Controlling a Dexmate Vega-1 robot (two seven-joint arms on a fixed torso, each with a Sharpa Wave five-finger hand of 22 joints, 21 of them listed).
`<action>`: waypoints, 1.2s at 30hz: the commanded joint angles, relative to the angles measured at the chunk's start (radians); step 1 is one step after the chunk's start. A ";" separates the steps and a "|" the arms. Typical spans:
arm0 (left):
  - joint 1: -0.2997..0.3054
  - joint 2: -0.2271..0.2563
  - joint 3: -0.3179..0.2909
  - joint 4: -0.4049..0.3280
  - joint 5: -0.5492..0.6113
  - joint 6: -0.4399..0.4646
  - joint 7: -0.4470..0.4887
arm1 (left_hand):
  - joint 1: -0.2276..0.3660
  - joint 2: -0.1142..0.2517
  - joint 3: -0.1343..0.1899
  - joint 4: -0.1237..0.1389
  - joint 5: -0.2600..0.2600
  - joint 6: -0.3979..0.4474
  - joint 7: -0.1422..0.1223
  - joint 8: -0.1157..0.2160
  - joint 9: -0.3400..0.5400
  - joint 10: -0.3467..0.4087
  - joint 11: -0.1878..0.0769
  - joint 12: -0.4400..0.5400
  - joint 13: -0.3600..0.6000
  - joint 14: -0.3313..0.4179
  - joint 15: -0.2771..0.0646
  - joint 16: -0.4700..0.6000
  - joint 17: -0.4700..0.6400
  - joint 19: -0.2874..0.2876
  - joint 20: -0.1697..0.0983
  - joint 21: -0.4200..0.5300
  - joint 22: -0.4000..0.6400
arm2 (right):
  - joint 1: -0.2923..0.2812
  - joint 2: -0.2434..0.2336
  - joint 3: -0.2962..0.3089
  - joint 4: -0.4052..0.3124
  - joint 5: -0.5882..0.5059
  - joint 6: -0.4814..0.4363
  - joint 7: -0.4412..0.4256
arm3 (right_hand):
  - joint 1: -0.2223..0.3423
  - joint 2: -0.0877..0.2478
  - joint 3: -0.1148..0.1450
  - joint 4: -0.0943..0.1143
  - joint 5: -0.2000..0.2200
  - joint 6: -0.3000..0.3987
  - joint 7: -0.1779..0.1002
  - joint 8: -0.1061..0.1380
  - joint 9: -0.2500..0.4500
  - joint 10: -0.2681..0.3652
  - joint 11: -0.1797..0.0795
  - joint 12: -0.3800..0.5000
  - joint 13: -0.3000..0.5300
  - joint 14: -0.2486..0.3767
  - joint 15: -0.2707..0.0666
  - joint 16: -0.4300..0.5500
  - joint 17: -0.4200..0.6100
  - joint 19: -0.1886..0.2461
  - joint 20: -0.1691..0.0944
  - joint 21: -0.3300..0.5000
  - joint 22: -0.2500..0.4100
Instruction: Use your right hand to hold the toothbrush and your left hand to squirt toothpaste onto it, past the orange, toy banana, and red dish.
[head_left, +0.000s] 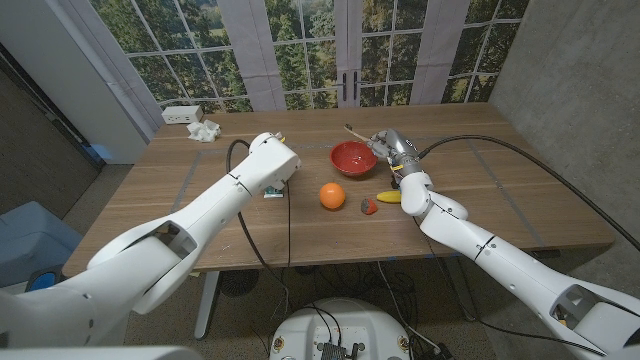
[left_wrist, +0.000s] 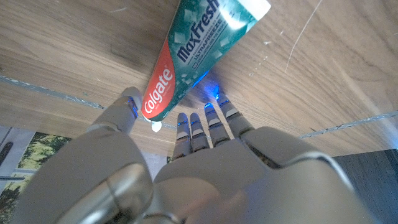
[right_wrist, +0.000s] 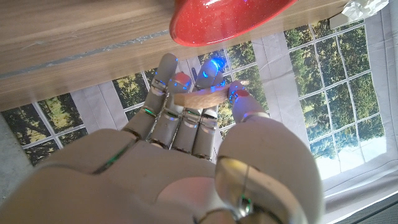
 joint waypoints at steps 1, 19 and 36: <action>-0.166 0.033 0.153 0.114 -0.257 0.023 0.071 | 0.027 0.014 0.008 0.003 0.007 0.005 0.015 -0.003 0.005 0.010 0.005 0.001 0.003 0.007 0.008 0.000 0.002 0.006 0.012 0.000 0.002 | 0.003 -0.002 0.010 0.028 0.018 0.046 -0.004 | -0.003 0.002 0.093 0.079 0.006 0.037 -0.022 -0.004 0.002 0.077 -0.083 0.007 0.007 -0.003 -0.106 0.008 -0.001 -0.003 -0.104 0.005 0.003; -0.202 0.005 0.164 0.187 -0.363 0.023 0.183 | 0.301 0.148 0.003 -0.010 0.033 0.221 0.021 0.016 0.013 0.333 -0.067 0.073 0.015 0.280 -0.104 0.063 0.013 0.095 -0.003 0.040 0.016 | 0.023 0.000 0.014 0.061 0.035 0.079 0.018 | -0.013 0.001 0.106 0.076 0.006 0.038 -0.023 -0.012 0.011 0.077 -0.083 0.008 0.003 -0.007 -0.105 0.029 -0.001 -0.006 -0.103 0.016 0.002; -0.117 -0.067 0.039 0.196 -0.185 0.021 0.215 | 0.404 0.159 -0.082 0.002 0.030 0.440 0.012 0.042 0.024 0.654 -0.116 0.177 0.048 0.545 -0.199 0.200 0.050 0.290 -0.078 0.172 0.046 | 0.037 0.005 0.011 0.079 0.045 0.083 0.030 | -0.022 0.001 0.116 0.075 0.006 0.042 -0.021 -0.021 0.014 0.075 -0.082 0.011 0.003 -0.012 -0.105 0.046 -0.001 -0.009 -0.105 0.025 0.001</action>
